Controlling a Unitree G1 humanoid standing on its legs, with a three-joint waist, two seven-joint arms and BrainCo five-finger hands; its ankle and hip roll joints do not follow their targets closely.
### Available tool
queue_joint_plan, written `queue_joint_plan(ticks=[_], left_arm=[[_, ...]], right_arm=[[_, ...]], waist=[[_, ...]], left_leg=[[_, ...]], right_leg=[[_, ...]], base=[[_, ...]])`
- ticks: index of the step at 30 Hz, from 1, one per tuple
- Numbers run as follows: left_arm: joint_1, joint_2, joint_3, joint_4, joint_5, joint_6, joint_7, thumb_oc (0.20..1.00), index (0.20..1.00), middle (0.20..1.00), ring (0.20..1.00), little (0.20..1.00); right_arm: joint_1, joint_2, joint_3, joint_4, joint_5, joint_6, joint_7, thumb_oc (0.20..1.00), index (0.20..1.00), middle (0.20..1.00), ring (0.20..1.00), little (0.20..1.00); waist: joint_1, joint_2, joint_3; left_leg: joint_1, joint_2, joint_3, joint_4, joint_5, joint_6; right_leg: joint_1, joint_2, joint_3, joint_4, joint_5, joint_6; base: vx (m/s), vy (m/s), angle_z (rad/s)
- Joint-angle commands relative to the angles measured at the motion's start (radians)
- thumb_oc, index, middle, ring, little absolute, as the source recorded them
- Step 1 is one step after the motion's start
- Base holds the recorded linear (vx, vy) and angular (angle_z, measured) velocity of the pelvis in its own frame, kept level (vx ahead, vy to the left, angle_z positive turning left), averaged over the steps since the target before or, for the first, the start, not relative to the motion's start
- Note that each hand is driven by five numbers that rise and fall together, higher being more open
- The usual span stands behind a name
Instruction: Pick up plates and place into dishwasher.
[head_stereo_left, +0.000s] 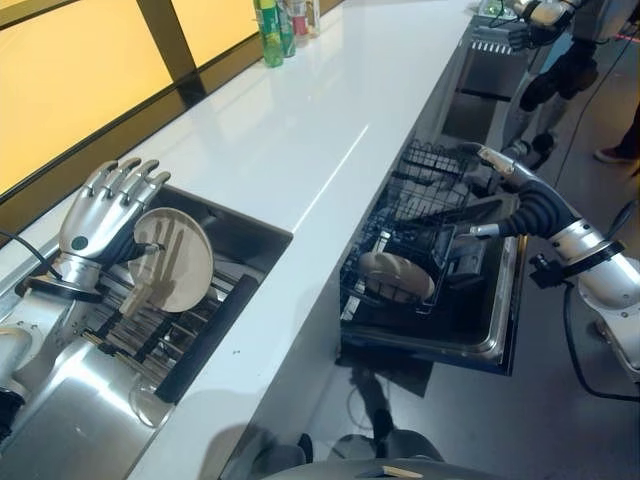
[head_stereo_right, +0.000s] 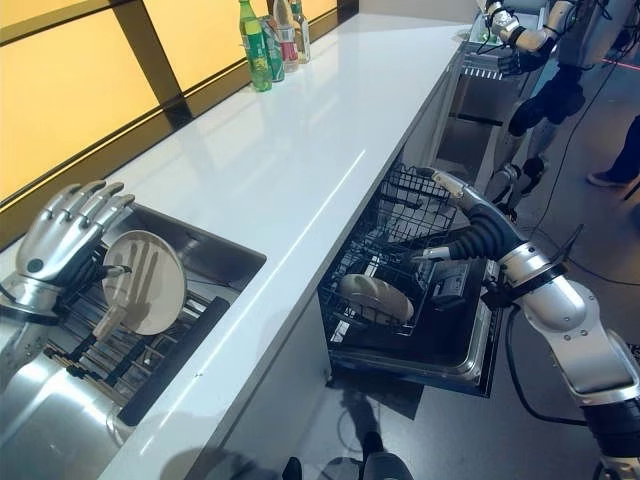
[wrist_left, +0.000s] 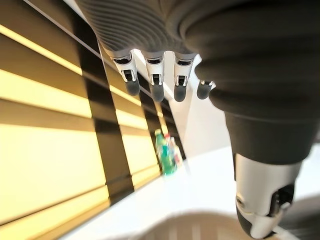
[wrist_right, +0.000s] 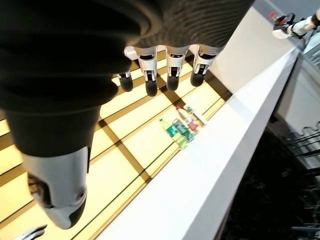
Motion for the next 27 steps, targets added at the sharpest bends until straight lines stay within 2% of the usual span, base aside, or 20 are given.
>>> queue_joint_plan(ticks=[1, 6, 10, 14, 16, 19, 26, 27], left_arm=[[-0.029, 0.027, 0.033, 0.042, 0.035, 0.000, 0.068, 1.000, 1.000, 1.000, 1.000, 1.000], [-0.143, 0.079, -0.056, 0.112, 0.031, 0.008, 0.099, 1.000, 1.000, 1.000, 1.000, 1.000], [-0.210, 0.117, -0.126, 0.113, 0.038, 0.005, 0.052, 1.000, 1.000, 1.000, 1.000, 1.000], [-0.267, 0.149, -0.195, 0.136, 0.029, 0.023, 0.037, 1.000, 1.000, 1.000, 1.000, 1.000], [-0.298, 0.165, -0.215, 0.147, 0.014, 0.043, 0.060, 1.000, 1.000, 1.000, 1.000, 1.000], [-0.350, 0.153, -0.231, 0.202, 0.014, 0.063, 0.125, 1.000, 1.000, 1.000, 1.000, 1.000], [-0.460, 0.152, -0.318, 0.234, 0.032, 0.053, 0.049, 1.000, 1.000, 1.000, 1.000, 1.000], [-0.475, 0.158, -0.332, 0.241, 0.022, 0.055, 0.033, 0.580, 0.580, 0.580, 0.580, 0.580]], right_arm=[[-0.058, -0.045, 0.000, -0.013, 0.020, -0.034, -0.017, 1.000, 1.000, 1.000, 1.000, 1.000], [-0.136, -0.052, 0.059, -0.011, -0.004, -0.010, -0.065, 1.000, 1.000, 1.000, 1.000, 1.000], [-0.176, -0.063, 0.074, -0.008, -0.026, -0.008, -0.082, 1.000, 1.000, 1.000, 1.000, 1.000], [-0.228, -0.085, 0.111, 0.018, -0.024, 0.006, -0.097, 1.000, 1.000, 1.000, 1.000, 1.000], [-0.243, -0.098, 0.124, 0.020, -0.016, 0.014, -0.103, 1.000, 1.000, 1.000, 1.000, 1.000], [-0.264, -0.104, 0.134, 0.016, -0.024, 0.034, -0.110, 1.000, 1.000, 1.000, 1.000, 1.000], [-0.311, -0.095, 0.141, 0.018, -0.046, 0.042, -0.138, 1.000, 1.000, 1.000, 1.000, 1.000], [-0.314, -0.096, 0.143, 0.015, -0.046, 0.046, -0.142, 1.000, 1.000, 1.000, 1.000, 1.000]], waist=[[-0.012, -0.010, -0.003], [-0.027, -0.003, 0.068], [-0.038, 0.005, 0.119], [-0.040, 0.007, 0.146], [-0.039, 0.006, 0.156], [-0.038, 0.001, 0.171], [-0.041, -0.015, 0.218], [-0.042, -0.016, 0.221]], left_leg=[[-0.143, 0.004, -0.062, 0.029, 0.106, -0.015], [-0.171, -0.014, -0.039, 0.044, 0.087, 0.004], [-0.226, -0.027, -0.029, 0.086, 0.080, 0.012], [-0.253, -0.033, -0.033, 0.108, 0.077, 0.019], [-0.263, -0.035, -0.034, 0.116, 0.074, 0.021], [-0.292, -0.037, -0.038, 0.137, 0.068, 0.023], [-0.344, -0.034, -0.038, 0.134, 0.079, 0.030], [-0.343, -0.034, -0.036, 0.129, 0.080, 0.031]], right_leg=[[0.065, -0.016, -0.024, -0.035, -0.024, 0.026], [-0.003, -0.034, -0.010, -0.004, -0.007, 0.048], [-0.053, -0.043, 0.008, 0.016, 0.002, 0.052], [-0.074, -0.050, 0.013, 0.025, 0.007, 0.053], [-0.080, -0.053, 0.012, 0.024, 0.008, 0.053], [-0.099, -0.055, 0.011, 0.029, 0.007, 0.052], [-0.157, -0.052, 0.017, 0.031, 0.028, 0.056], [-0.159, -0.053, 0.017, 0.029, 0.031, 0.057]], base=[[-0.07, 0.203, -0.09], [-0.06, 0.178, -0.03], [-0.07, 0.135, 0.00], [0.00, 0.086, 0.01], [0.01, 0.055, 0.04], [-0.03, 0.050, 0.01], [-0.08, 0.021, 0.03], [-0.04, 0.033, -0.01]])
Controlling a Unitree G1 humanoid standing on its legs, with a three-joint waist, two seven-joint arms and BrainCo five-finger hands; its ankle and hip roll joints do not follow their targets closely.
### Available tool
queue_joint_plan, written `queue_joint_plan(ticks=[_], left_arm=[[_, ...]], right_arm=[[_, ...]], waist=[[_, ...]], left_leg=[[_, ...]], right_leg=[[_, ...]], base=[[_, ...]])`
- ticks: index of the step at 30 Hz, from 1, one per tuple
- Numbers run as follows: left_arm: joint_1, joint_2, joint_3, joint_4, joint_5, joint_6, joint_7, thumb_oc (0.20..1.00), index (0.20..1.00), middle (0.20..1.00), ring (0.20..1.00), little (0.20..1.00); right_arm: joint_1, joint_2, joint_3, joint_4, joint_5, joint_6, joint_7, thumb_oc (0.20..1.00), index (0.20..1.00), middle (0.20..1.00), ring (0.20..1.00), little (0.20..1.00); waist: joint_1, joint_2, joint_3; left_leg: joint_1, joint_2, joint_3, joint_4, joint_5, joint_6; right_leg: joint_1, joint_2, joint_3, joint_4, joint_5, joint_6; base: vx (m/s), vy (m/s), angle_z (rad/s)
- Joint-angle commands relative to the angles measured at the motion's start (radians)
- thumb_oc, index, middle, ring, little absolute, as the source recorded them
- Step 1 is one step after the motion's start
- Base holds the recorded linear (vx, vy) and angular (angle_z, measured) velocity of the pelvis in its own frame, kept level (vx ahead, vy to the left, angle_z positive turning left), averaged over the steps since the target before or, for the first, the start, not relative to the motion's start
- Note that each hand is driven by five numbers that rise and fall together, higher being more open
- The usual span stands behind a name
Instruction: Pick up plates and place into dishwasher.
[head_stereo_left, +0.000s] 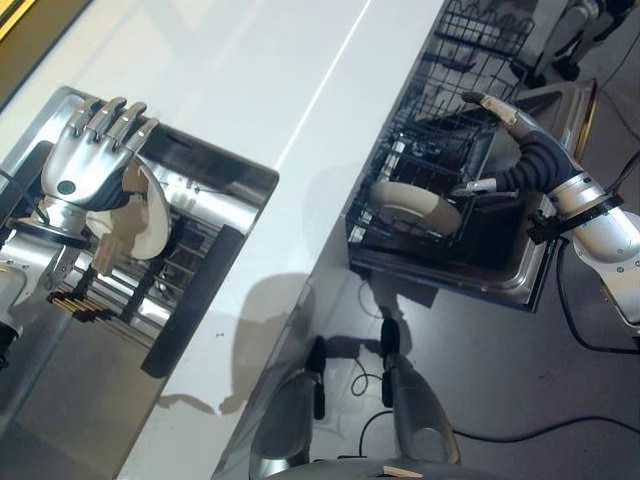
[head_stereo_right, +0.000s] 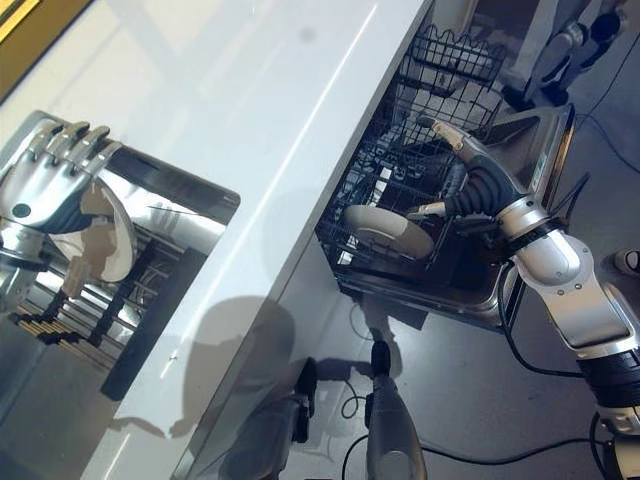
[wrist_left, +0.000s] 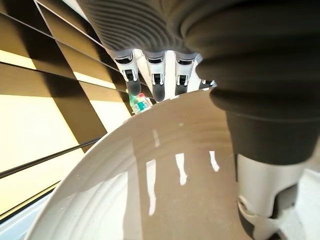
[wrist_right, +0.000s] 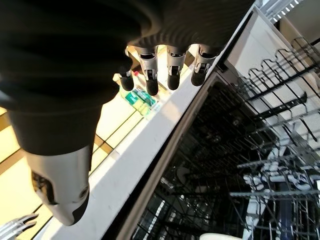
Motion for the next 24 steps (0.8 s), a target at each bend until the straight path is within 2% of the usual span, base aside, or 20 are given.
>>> queue_joint_plan(ticks=[1, 6, 17, 24], left_arm=[[-0.043, 0.030, -0.066, 0.052, -0.029, 0.020, -0.064, 0.200, 0.200, 0.200, 0.200, 0.200], [-0.006, 0.055, -0.042, 0.018, -0.044, 0.015, -0.049, 0.200, 0.200, 0.200, 0.200, 0.200], [-0.012, 0.060, -0.025, -0.005, -0.060, 0.006, 0.007, 0.200, 0.200, 0.200, 0.200, 0.200], [0.031, 0.058, 0.053, -0.016, -0.087, 0.066, 0.101, 0.200, 0.200, 0.200, 0.200, 0.200]], right_arm=[[-0.063, -0.042, 0.008, -0.070, -0.011, -0.011, -0.050, 1.000, 1.000, 1.000, 1.000, 1.000], [-0.023, -0.045, -0.020, -0.073, -0.011, -0.024, -0.054, 1.000, 1.000, 1.000, 1.000, 1.000], [-0.059, -0.034, -0.003, -0.069, -0.011, 0.016, -0.050, 1.000, 1.000, 1.000, 1.000, 1.000], [-0.028, -0.015, -0.020, -0.083, -0.018, 0.019, -0.050, 1.000, 1.000, 1.000, 1.000, 1.000]], waist=[[-0.032, -0.035, 0.003], [-0.017, -0.030, 0.002], [0.001, -0.025, -0.025], [0.014, -0.032, -0.047]], left_leg=[[-0.055, 0.001, -0.023, -0.004, 0.076, 0.024], [-0.037, -0.005, -0.029, -0.020, 0.075, 0.029], [0.004, 0.000, -0.044, -0.069, 0.081, 0.028], [0.033, 0.006, -0.053, -0.097, 0.082, 0.030]], right_leg=[[0.052, -0.036, 0.007, 0.048, -0.067, 0.039], [0.072, -0.044, -0.007, 0.035, -0.068, 0.040], [0.103, -0.041, -0.030, 0.024, -0.086, 0.034], [0.125, -0.036, -0.037, 0.014, -0.092, 0.033]], base=[[0.00, 0.000, 0.00], [0.00, 0.000, 0.01], [0.00, -0.002, 0.05], [0.01, -0.011, 0.02]])
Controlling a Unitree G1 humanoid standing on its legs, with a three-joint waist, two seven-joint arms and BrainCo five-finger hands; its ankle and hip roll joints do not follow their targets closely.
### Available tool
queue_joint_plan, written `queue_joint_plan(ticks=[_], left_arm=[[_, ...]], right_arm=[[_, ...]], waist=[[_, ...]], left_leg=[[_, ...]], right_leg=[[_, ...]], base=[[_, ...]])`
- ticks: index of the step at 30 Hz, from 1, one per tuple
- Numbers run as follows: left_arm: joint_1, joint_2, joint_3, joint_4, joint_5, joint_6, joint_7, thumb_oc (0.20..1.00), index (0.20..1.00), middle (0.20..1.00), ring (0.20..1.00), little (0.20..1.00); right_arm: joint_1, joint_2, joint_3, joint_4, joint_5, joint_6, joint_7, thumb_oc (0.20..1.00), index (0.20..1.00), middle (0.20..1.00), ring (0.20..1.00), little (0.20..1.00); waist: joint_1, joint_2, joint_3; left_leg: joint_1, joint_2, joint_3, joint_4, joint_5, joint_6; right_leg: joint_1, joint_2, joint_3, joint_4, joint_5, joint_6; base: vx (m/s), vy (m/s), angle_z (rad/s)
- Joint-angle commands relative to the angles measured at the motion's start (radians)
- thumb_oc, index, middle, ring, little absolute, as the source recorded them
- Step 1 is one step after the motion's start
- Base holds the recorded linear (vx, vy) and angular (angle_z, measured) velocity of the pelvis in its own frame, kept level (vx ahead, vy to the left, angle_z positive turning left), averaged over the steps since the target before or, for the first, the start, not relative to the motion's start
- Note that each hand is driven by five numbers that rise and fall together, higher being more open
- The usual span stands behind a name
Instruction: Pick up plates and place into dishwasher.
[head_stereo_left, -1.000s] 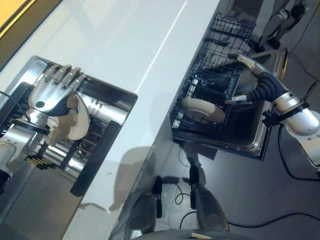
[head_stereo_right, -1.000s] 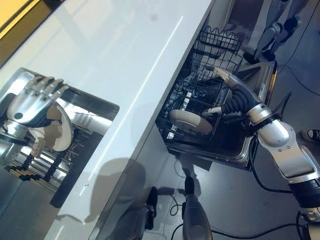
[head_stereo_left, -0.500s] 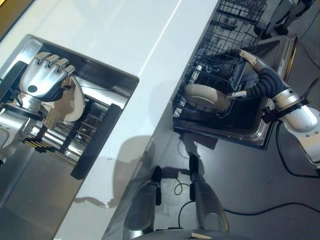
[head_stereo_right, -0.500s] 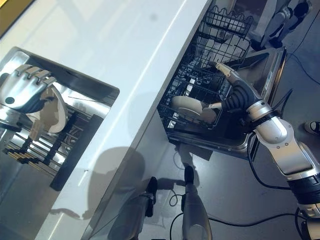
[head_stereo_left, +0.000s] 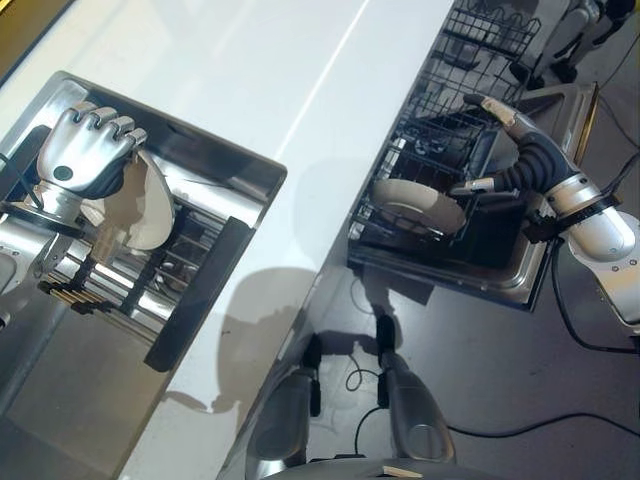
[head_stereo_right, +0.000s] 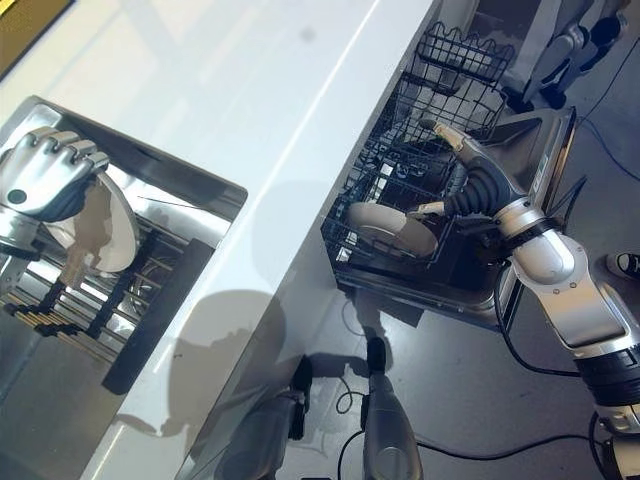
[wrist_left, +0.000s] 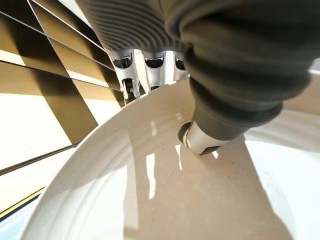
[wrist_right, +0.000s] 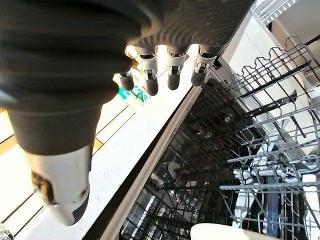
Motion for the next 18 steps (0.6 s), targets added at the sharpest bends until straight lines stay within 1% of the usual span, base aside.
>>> queue_joint_plan(ticks=[1, 5, 7, 10, 13, 18], left_arm=[[0.056, -0.002, 0.119, 0.002, -0.073, 0.082, 0.101, 0.200, 0.200, 0.200, 0.200, 0.200], [0.091, -0.029, 0.197, 0.003, -0.109, 0.160, 0.211, 0.200, 0.200, 0.200, 0.200, 0.200], [0.117, -0.064, 0.260, -0.002, -0.167, 0.198, 0.298, 0.200, 0.200, 0.200, 0.200, 0.200], [0.155, -0.113, 0.351, -0.020, -0.171, 0.205, 0.363, 0.200, 0.200, 0.200, 0.200, 0.200], [0.178, -0.174, 0.433, -0.063, -0.156, 0.230, 0.427, 0.200, 0.200, 0.200, 0.200, 0.200], [0.163, -0.228, 0.504, -0.111, -0.135, 0.264, 0.496, 0.200, 0.200, 0.200, 0.200, 0.200]], right_arm=[[-0.016, -0.010, -0.038, -0.085, -0.014, -0.017, -0.035, 1.000, 1.000, 1.000, 1.000, 1.000], [0.009, 0.013, -0.052, -0.091, -0.025, -0.014, -0.040, 1.000, 1.000, 1.000, 1.000, 1.000], [0.032, 0.034, -0.067, -0.097, -0.035, -0.012, -0.038, 1.000, 1.000, 1.000, 1.000, 1.000], [0.062, 0.060, -0.075, -0.108, -0.044, -0.014, -0.042, 1.000, 1.000, 1.000, 1.000, 1.000], [0.090, 0.088, -0.081, -0.118, -0.045, -0.017, -0.047, 1.000, 1.000, 1.000, 1.000, 1.000], [0.108, 0.115, -0.083, -0.129, -0.036, -0.020, -0.058, 1.000, 1.000, 1.000, 1.000, 1.000]], waist=[[0.023, -0.017, -0.061], [0.032, -0.027, -0.076], [0.041, -0.038, -0.089], [0.049, -0.054, -0.106], [0.058, -0.080, -0.130], [0.059, -0.118, -0.151]], left_leg=[[0.002, 0.010, -0.028, -0.077, 0.073, 0.018], [0.018, 0.012, -0.035, -0.093, 0.073, 0.020], [0.029, 0.011, -0.041, -0.100, 0.071, 0.021], [0.048, 0.013, -0.047, -0.114, 0.069, 0.022], [0.069, 0.017, -0.056, -0.134, 0.068, 0.023], [0.080, 0.025, -0.066, -0.154, 0.068, 0.022]], right_leg=[[0.050, -0.021, -0.007, 0.100, -0.134, 0.033], [0.061, -0.019, -0.013, 0.096, -0.138, 0.031], [0.073, -0.017, -0.016, 0.092, -0.141, 0.030], [0.091, -0.013, -0.020, 0.086, -0.146, 0.028], [0.109, -0.005, -0.021, 0.081, -0.150, 0.025], [0.117, 0.009, -0.019, 0.075, -0.149, 0.024]], base=[[0.01, -0.036, 0.00], [0.03, -0.043, 0.00], [0.06, -0.057, 0.00], [0.07, -0.064, 0.03], [0.09, -0.087, 0.13], [0.06, -0.085, -0.01]])
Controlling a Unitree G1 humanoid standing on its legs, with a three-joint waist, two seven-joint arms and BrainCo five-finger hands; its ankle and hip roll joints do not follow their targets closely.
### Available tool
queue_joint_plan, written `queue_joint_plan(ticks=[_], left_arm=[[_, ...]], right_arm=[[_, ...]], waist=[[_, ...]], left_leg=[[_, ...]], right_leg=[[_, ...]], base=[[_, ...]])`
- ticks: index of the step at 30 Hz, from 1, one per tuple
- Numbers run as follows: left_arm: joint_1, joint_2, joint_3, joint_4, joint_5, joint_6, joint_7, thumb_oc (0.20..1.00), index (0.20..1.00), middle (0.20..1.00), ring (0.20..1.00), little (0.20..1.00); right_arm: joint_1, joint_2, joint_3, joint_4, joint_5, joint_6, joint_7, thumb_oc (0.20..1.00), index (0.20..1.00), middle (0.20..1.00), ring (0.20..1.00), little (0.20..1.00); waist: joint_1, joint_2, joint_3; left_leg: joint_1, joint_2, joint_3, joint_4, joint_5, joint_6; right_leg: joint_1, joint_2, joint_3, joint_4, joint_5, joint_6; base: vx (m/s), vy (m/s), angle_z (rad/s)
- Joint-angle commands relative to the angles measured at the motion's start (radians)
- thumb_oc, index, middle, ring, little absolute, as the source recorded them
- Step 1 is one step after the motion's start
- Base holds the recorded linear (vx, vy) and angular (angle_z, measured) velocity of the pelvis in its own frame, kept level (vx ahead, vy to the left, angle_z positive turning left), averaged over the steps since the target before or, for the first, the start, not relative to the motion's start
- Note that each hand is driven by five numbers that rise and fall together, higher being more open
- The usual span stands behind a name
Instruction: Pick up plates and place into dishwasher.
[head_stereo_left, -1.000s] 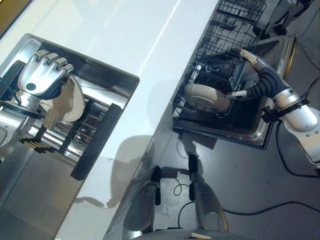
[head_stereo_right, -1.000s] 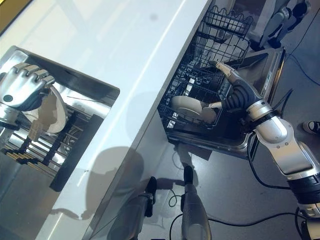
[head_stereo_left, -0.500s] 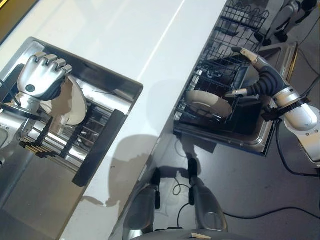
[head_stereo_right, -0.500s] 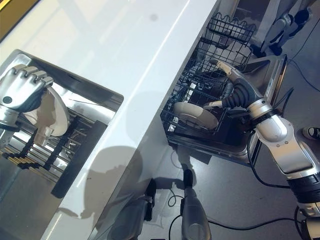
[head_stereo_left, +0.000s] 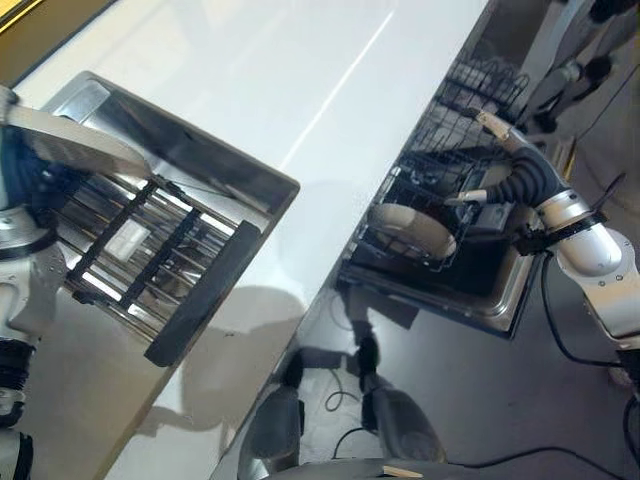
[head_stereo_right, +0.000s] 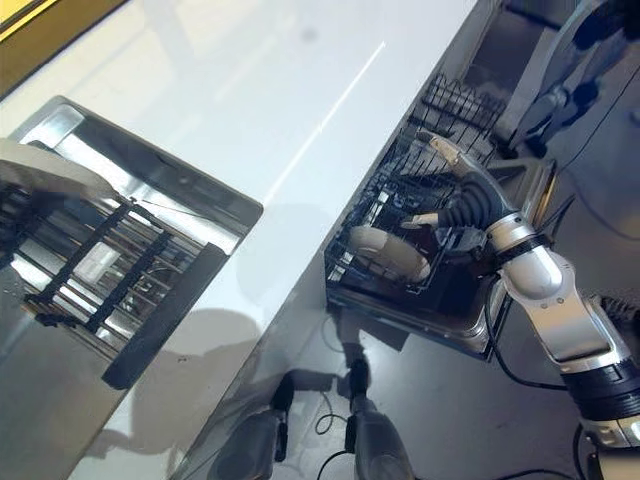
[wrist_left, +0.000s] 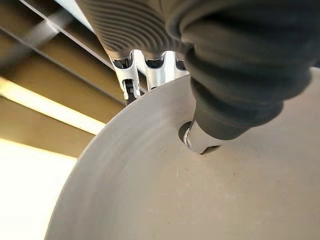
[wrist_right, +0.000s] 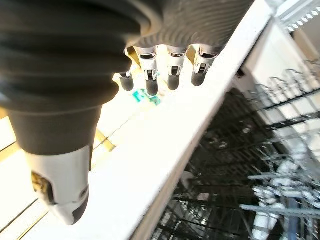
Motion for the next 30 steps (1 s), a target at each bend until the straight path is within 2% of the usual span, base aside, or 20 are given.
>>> queue_joint_plan(ticks=[1, 5, 9, 10, 13, 16, 19, 22, 24, 27, 30], left_arm=[[-0.012, 0.006, 0.061, -0.036, -0.015, 0.037, 0.101, 0.200, 0.200, 0.200, 0.200, 0.200], [-0.011, -0.032, 0.102, -0.064, -0.064, 0.020, 0.158, 0.200, 0.200, 0.200, 0.200, 0.200], [0.006, -0.125, 0.167, -0.126, -0.141, -0.094, 0.237, 0.200, 0.200, 0.200, 0.200, 0.200], [0.019, -0.168, 0.185, -0.167, -0.142, -0.130, 0.237, 0.200, 0.200, 0.200, 0.200, 0.200], [0.044, -0.237, 0.206, -0.262, -0.117, -0.164, 0.193, 0.200, 0.200, 0.200, 0.200, 0.200], [0.037, -0.286, 0.183, -0.327, -0.129, -0.176, 0.122, 0.200, 0.200, 0.200, 0.200, 0.200], [0.017, -0.307, 0.156, -0.361, -0.162, -0.176, 0.045, 0.200, 0.200, 0.200, 0.200, 0.200], [-0.007, -0.346, 0.107, -0.407, -0.200, -0.192, -0.050, 0.200, 0.200, 0.200, 0.200, 0.200], [-0.021, -0.382, 0.071, -0.432, -0.220, -0.207, -0.097, 0.200, 0.200, 0.200, 0.200, 0.200], [-0.036, -0.439, 0.010, -0.483, -0.262, -0.205, -0.179, 0.200, 0.200, 0.200, 0.200, 0.200], [-0.029, -0.492, -0.035, -0.532, -0.280, -0.219, -0.252, 0.200, 0.200, 0.200, 0.200, 0.200]], right_arm=[[0.027, 0.019, -0.053, -0.082, 0.005, -0.035, -0.045, 1.000, 1.000, 1.000, 1.000, 1.000], [0.052, 0.043, -0.054, -0.104, 0.005, -0.057, -0.074, 1.000, 1.000, 1.000, 1.000, 1.000], [0.076, 0.083, -0.070, -0.125, -0.005, -0.129, -0.160, 1.000, 1.000, 1.000, 1.000, 1.000], [0.076, 0.103, -0.081, -0.129, -0.005, -0.158, -0.214, 1.000, 1.000, 1.000, 1.000, 1.000], [0.051, 0.141, -0.099, -0.141, 0.025, -0.204, -0.298, 1.000, 1.000, 1.000, 1.000, 1.000], [-0.010, 0.189, -0.089, -0.171, 0.074, -0.227, -0.312, 1.000, 1.000, 1.000, 1.000, 1.000], [-0.080, 0.212, -0.032, -0.204, 0.064, -0.200, -0.286, 1.000, 1.000, 1.000, 1.000, 1.000], [-0.185, 0.241, 0.068, -0.256, 0.087, -0.162, -0.217, 1.000, 1.000, 1.000, 1.000, 1.000], [-0.247, 0.274, 0.136, -0.276, 0.112, -0.124, -0.153, 1.000, 1.000, 1.000, 1.000, 1.000], [-0.333, 0.318, 0.250, -0.293, 0.104, -0.035, -0.114, 1.000, 1.000, 1.000, 1.000, 1.000], [-0.371, 0.349, 0.320, -0.302, 0.126, 0.014, -0.087, 1.000, 1.000, 1.000, 1.000, 1.000]], waist=[[0.011, -0.014, -0.089], [0.014, -0.043, -0.093], [0.026, -0.070, -0.105], [0.034, -0.076, -0.114], [0.049, -0.084, -0.146], [0.065, -0.074, -0.197], [0.076, -0.059, -0.232], [0.096, -0.044, -0.272], [0.110, -0.036, -0.293], [0.134, -0.028, -0.312], [0.159, -0.030, -0.323]], left_leg=[[-0.006, -0.005, -0.041, -0.089, 0.059, 0.051], [-0.004, 0.000, -0.051, -0.103, 0.060, 0.053], [0.008, 0.004, -0.065, -0.113, 0.058, 0.056], [0.014, 0.005, -0.072, -0.117, 0.057, 0.057], [0.036, 0.004, -0.087, -0.127, 0.054, 0.058], [0.064, 0.000, -0.101, -0.140, 0.054, 0.058], [0.081, -0.006, -0.109, -0.149, 0.067, 0.057], [0.104, -0.010, -0.116, -0.160, 0.072, 0.054], [0.116, -0.015, -0.123, -0.163, 0.075, 0.051], [0.132, -0.021, -0.148, -0.174, 0.083, 0.048], [0.148, -0.023, -0.177, -0.191, 0.085, 0.044]], right_leg=[[0.041, -0.024, 0.011, 0.106, -0.130, 0.051], [0.043, -0.014, 0.014, 0.097, -0.123, 0.053], [0.061, -0.008, 0.011, 0.081, -0.115, 0.054], [0.070, -0.007, 0.007, 0.076, -0.115, 0.053], [0.097, -0.005, -0.004, 0.066, -0.118, 0.049], [0.129, -0.008, -0.014, 0.058, -0.124, 0.046], [0.149, -0.015, -0.025, 0.052, -0.123, 0.044], [0.178, -0.022, -0.043, 0.047, -0.135, 0.042], [0.194, -0.024, -0.054, 0.047, -0.141, 0.041], [0.220, -0.024, -0.077, 0.040, -0.148, 0.039], [0.247, -0.019, -0.096, 0.031, -0.162, 0.037]], base=[[0.03, -0.083, 0.01], [0.01, -0.109, 0.02], [0.02, -0.122, 0.03], [0.04, -0.114, 0.07], [0.07, -0.126, 0.09], [0.05, -0.062, 0.03], [0.01, -0.011, 0.05], [-0.03, -0.017, 0.07], [-0.03, -0.031, 0.15], [-0.02, -0.049, 0.19], [0.01, -0.085, 0.31]])
